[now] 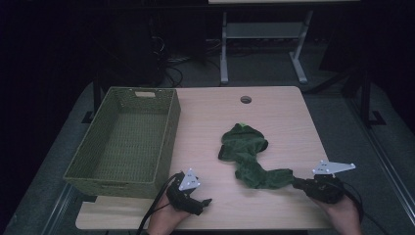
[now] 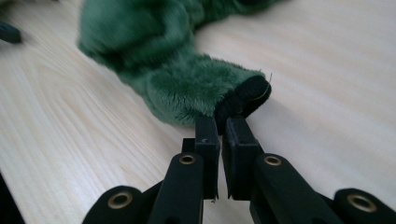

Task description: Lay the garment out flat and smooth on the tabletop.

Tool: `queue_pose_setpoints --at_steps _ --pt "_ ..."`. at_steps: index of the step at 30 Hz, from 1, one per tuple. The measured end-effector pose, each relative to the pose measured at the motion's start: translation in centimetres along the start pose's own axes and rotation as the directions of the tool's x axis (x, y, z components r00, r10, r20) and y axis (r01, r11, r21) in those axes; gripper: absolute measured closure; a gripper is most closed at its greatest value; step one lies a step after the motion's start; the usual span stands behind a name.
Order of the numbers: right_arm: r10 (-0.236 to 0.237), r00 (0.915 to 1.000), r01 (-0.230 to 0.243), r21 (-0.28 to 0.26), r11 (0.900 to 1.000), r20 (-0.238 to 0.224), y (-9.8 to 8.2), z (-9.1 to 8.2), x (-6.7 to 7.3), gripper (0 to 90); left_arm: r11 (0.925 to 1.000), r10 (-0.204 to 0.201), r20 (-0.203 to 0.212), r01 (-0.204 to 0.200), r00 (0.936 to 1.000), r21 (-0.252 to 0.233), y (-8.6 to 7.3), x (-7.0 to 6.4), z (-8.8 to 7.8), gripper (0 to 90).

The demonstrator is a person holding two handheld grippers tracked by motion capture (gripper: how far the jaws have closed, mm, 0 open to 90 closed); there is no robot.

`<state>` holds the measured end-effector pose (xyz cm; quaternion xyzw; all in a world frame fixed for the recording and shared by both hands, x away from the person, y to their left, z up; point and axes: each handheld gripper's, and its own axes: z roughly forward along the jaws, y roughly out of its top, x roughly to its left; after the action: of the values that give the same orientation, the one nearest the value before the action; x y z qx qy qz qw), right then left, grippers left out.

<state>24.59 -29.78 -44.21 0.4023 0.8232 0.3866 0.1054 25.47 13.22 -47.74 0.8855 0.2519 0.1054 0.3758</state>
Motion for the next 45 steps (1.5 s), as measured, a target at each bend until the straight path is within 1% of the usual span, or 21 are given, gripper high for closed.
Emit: queue_pose_setpoints --at_steps 2,5,7,10,13,15,18,21,22,24,26,28,32,33,35,38,41,44,45 --pt "-0.027 0.9996 0.027 -0.028 0.999 -0.002 0.5 -0.5 0.2 85.1 1.0000 0.000 0.000 0.000 1.0000 0.000 0.0 0.0 0.0 12.7" --pt "-0.064 0.9979 0.063 -0.054 0.997 -0.010 1.2 -0.8 0.7 85.3 1.0000 0.000 0.000 0.000 1.0000 0.000 0.0 0.0 0.0 12.7" --pt "-0.086 0.9959 0.084 -0.068 0.994 -0.027 1.7 -0.9 1.0 85.3 1.0000 0.001 0.000 -0.001 1.0000 0.000 0.0 0.0 0.0 12.7" --pt "-0.125 0.9912 0.122 -0.082 0.989 -0.042 2.6 -1.0 1.7 85.3 1.0000 0.001 0.000 -0.001 1.0000 0.000 0.0 0.0 0.0 12.7" --pt "-0.171 0.9838 0.165 -0.089 0.982 -0.054 3.7 -0.9 2.4 85.4 1.0000 0.000 0.000 0.000 1.0000 0.000 0.0 0.0 0.0 12.8" --pt "-0.190 0.9796 0.183 -0.096 0.978 -0.065 4.5 -0.7 2.8 85.4 1.0000 0.000 0.000 0.000 1.0000 0.000 0.0 0.0 0.0 12.8" --pt "-0.233 0.9687 0.226 -0.088 0.970 -0.085 5.9 0.1 3.7 85.3 1.0000 -0.005 -0.001 0.005 1.0000 -0.003 0.0 0.0 0.0 12.8" --pt "-0.282 0.9534 0.277 -0.065 0.959 -0.106 7.2 1.3 4.7 85.3 1.0000 -0.005 0.001 0.005 1.0000 -0.003 0.0 0.0 0.0 12.8" --pt "-0.287 0.9511 0.282 -0.054 0.958 -0.115 7.5 1.8 5.1 85.3 1.0000 -0.005 0.001 0.005 1.0000 -0.001 0.0 0.0 0.0 12.8" --pt "-0.306 0.9434 0.303 -0.045 0.952 -0.128 8.1 2.8 5.6 85.3 1.0000 -0.005 -0.001 0.005 1.0000 -0.003 0.0 0.0 0.0 12.8" --pt "-0.312 0.9396 0.311 -0.027 0.950 -0.141 8.6 3.7 6.1 85.3 1.0000 -0.005 -0.001 0.005 1.0000 -0.003 0.0 0.0 0.0 12.8" --pt "-0.325 0.9329 0.326 -0.019 0.945 -0.154 9.1 4.7 6.4 85.3 1.0000 -0.006 0.000 0.006 1.0000 -0.003 0.0 0.0 0.0 12.8" --pt "-0.324 0.9278 0.329 -0.002 0.944 -0.185 9.6 6.5 6.8 85.2 1.0000 0.000 -0.003 0.000 1.0000 -0.003 0.0 0.0 0.0 12.8" --pt "-0.324 0.9278 0.329 -0.002 0.944 -0.185 9.6 6.5 6.8 85.2 1.0000 0.000 -0.003 0.000 1.0000 -0.003 0.0 0.0 0.0 12.8" --pt "-0.312 0.9268 0.320 0.007 0.947 -0.209 9.8 7.7 6.8 84.3 1.0000 0.000 -0.003 0.000 1.0000 -0.003 0.0 0.0 0.0 12.8" --pt "-0.303 0.9270 0.313 0.012 0.950 -0.221 10.0 8.5 6.9 82.8 1.0000 0.000 -0.003 0.000 1.0000 -0.003 0.0 0.0 0.0 12.8" --pt "-0.290 0.9299 0.297 -0.005 0.955 -0.226 10.3 8.7 7.0 80.0 1.0000 -0.001 -0.003 0.001 1.0000 -0.003 0.0 0.0 0.0 12.8" --pt "-0.289 0.9308 0.290 -0.026 0.957 -0.224 10.7 8.5 6.9 76.3 1.0000 0.000 -0.003 0.000 1.0000 -0.003 0.0 0.0 0.0 12.8" --pt "-0.287 0.9328 0.287 -0.033 0.957 -0.218 10.8 8.4 6.9 76.4 1.0000 -0.002 -0.003 0.002 1.0000 -0.005 0.0 0.0 0.0 12.8"
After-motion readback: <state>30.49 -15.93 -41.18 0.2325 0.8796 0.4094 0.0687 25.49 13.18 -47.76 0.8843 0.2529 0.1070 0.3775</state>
